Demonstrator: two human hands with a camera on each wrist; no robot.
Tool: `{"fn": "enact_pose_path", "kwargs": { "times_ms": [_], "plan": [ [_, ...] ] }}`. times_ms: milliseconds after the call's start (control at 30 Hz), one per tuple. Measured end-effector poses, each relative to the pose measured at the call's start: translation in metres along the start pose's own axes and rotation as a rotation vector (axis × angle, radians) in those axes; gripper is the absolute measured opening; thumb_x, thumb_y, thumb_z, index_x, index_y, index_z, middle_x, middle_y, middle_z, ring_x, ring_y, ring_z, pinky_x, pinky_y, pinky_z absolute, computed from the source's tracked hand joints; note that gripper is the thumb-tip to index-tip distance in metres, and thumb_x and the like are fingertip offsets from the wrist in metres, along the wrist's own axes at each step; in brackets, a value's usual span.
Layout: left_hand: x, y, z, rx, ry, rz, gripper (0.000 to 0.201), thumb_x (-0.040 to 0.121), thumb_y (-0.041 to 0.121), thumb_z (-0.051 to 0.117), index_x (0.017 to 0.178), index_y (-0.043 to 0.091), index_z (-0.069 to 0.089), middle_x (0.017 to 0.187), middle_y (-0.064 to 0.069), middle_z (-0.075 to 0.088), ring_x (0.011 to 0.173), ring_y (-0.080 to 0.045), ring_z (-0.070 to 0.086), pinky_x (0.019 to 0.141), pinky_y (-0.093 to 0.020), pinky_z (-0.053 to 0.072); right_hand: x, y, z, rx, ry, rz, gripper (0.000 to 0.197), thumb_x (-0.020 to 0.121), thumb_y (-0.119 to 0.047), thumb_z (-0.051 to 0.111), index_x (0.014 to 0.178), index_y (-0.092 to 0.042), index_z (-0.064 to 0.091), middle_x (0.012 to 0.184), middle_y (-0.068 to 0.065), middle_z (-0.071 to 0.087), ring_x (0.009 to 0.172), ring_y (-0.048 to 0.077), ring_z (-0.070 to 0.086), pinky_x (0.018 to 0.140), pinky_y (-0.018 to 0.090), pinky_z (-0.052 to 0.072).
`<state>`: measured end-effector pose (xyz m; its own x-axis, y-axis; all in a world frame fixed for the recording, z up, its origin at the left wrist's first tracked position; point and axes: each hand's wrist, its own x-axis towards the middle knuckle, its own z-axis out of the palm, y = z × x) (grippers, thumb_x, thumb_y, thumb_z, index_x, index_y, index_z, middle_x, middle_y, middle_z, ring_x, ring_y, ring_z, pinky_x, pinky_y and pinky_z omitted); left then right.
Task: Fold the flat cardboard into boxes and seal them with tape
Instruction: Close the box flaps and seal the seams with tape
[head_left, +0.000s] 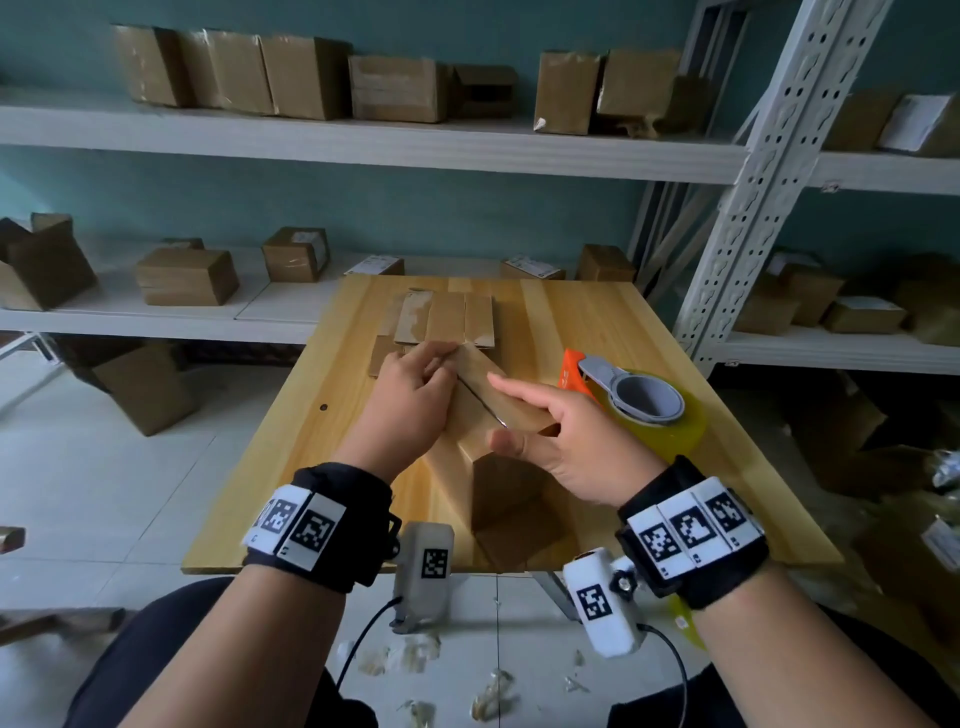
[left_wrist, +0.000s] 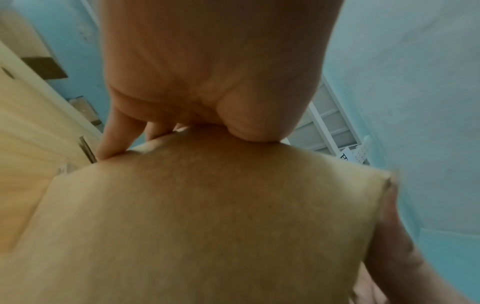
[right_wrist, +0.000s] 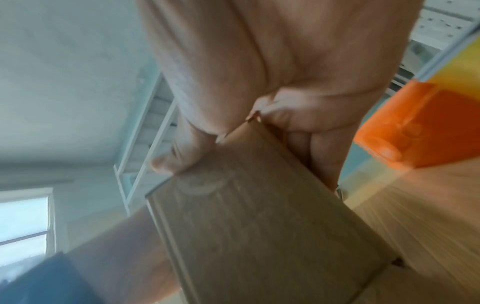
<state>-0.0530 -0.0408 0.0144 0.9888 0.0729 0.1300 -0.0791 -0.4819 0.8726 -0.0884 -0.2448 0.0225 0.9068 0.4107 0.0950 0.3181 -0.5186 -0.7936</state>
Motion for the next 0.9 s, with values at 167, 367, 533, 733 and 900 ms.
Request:
{"fn": "enact_pose_path", "kwargs": {
  "times_ms": [167, 367, 533, 733, 900],
  "plan": [
    [-0.003, 0.002, -0.003, -0.030, 0.040, -0.056, 0.028, 0.108, 0.041, 0.052, 0.133, 0.027, 0.055, 0.123, 0.000, 0.064, 0.103, -0.018, 0.065, 0.090, -0.042, 0.059, -0.001, 0.008, -0.012, 0.016, -0.084, -0.013, 0.071, 0.087, -0.062, 0.060, 0.154, -0.046, 0.044, 0.159, -0.026, 0.040, 0.133, -0.029, 0.029, 0.108, -0.001, 0.021],
    [0.001, 0.000, -0.003, 0.034, -0.022, -0.002, 0.035, 0.111, 0.032, 0.041, 0.139, 0.040, 0.061, 0.130, -0.002, 0.052, 0.114, -0.022, 0.055, 0.101, -0.039, 0.050, -0.003, 0.004, -0.009, -0.041, -0.049, 0.006, 0.063, 0.094, -0.061, 0.060, 0.154, -0.045, 0.046, 0.160, -0.023, 0.042, 0.145, -0.012, 0.032, 0.112, 0.005, 0.026],
    [0.000, 0.001, -0.002, 0.078, -0.027, -0.001, 0.034, 0.111, 0.033, 0.040, 0.141, 0.034, 0.058, 0.132, -0.003, 0.050, 0.116, -0.022, 0.052, 0.095, -0.036, 0.043, -0.001, -0.002, -0.003, -0.087, 0.063, -0.039, 0.081, 0.076, -0.077, 0.073, 0.146, -0.038, 0.059, 0.150, -0.023, 0.055, 0.139, -0.010, 0.045, 0.121, 0.029, 0.038],
    [-0.001, 0.001, -0.006, 0.137, 0.049, -0.015, 0.026, 0.106, 0.039, 0.048, 0.128, 0.024, 0.049, 0.113, 0.001, 0.061, 0.094, -0.014, 0.059, 0.069, -0.028, 0.044, 0.003, 0.002, -0.011, -0.032, -0.020, -0.005, 0.080, 0.077, -0.081, 0.068, 0.147, -0.043, 0.056, 0.153, -0.023, 0.052, 0.143, -0.008, 0.042, 0.124, 0.033, 0.034],
    [-0.007, 0.000, -0.008, 0.130, 0.125, -0.006, 0.028, 0.104, 0.043, 0.057, 0.121, 0.022, 0.049, 0.096, 0.018, 0.052, 0.084, 0.002, 0.052, 0.063, -0.020, 0.040, 0.003, 0.005, -0.018, -0.031, -0.096, 0.012, 0.064, 0.093, -0.063, 0.056, 0.154, -0.043, 0.047, 0.159, -0.023, 0.043, 0.146, -0.013, 0.032, 0.118, 0.009, 0.023]
  ]
}}
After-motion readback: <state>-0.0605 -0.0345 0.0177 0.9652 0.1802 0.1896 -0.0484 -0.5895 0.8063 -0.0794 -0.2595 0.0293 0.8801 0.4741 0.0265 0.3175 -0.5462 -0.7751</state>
